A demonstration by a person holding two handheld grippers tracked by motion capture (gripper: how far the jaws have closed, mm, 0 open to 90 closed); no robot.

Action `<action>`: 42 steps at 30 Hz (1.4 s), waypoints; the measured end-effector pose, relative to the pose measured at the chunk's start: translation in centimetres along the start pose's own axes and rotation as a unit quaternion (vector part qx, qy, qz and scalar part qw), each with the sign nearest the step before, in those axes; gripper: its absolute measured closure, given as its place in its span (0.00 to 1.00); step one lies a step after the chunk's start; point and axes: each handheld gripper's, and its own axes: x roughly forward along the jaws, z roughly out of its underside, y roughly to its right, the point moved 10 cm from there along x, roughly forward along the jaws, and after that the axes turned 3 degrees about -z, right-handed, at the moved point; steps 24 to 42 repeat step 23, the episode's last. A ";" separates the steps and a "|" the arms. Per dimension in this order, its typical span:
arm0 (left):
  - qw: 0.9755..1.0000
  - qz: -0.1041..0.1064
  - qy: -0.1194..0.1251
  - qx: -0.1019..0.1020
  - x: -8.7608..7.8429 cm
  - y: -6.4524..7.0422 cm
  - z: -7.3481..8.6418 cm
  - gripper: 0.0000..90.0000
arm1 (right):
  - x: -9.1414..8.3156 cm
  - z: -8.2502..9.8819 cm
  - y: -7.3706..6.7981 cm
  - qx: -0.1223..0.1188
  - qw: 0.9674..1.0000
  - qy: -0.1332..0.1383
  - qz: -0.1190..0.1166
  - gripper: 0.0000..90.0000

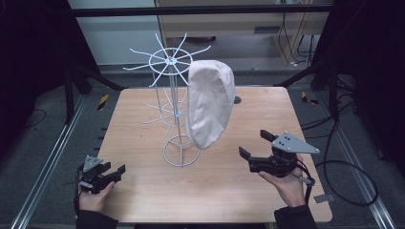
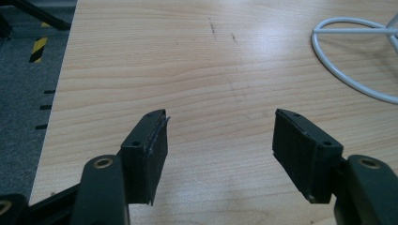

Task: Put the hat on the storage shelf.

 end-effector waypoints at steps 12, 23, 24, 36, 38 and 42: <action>1.000 0.001 0.000 0.007 0.0 0.1 0.1 0.39 | 0.3 10.2 5.3 0.020 0.991 -0.109 0.073 0.11; 1.000 0.004 -0.008 0.024 0.2 0.6 0.4 0.42 | -1.1 15.2 9.1 0.044 0.975 -0.158 0.150 0.14; 1.000 0.004 -0.008 0.024 0.2 0.6 0.4 0.42 | -1.1 15.2 9.1 0.044 0.975 -0.158 0.150 0.14; 1.000 0.004 -0.008 0.024 0.2 0.6 0.4 0.42 | -1.1 15.2 9.1 0.044 0.975 -0.158 0.150 0.14; 1.000 0.004 -0.008 0.024 0.2 0.6 0.4 0.42 | -1.1 15.2 9.1 0.044 0.975 -0.158 0.150 0.14; 1.000 0.004 -0.008 0.024 0.2 0.6 0.4 0.42 | -1.1 15.2 9.1 0.044 0.975 -0.158 0.150 0.14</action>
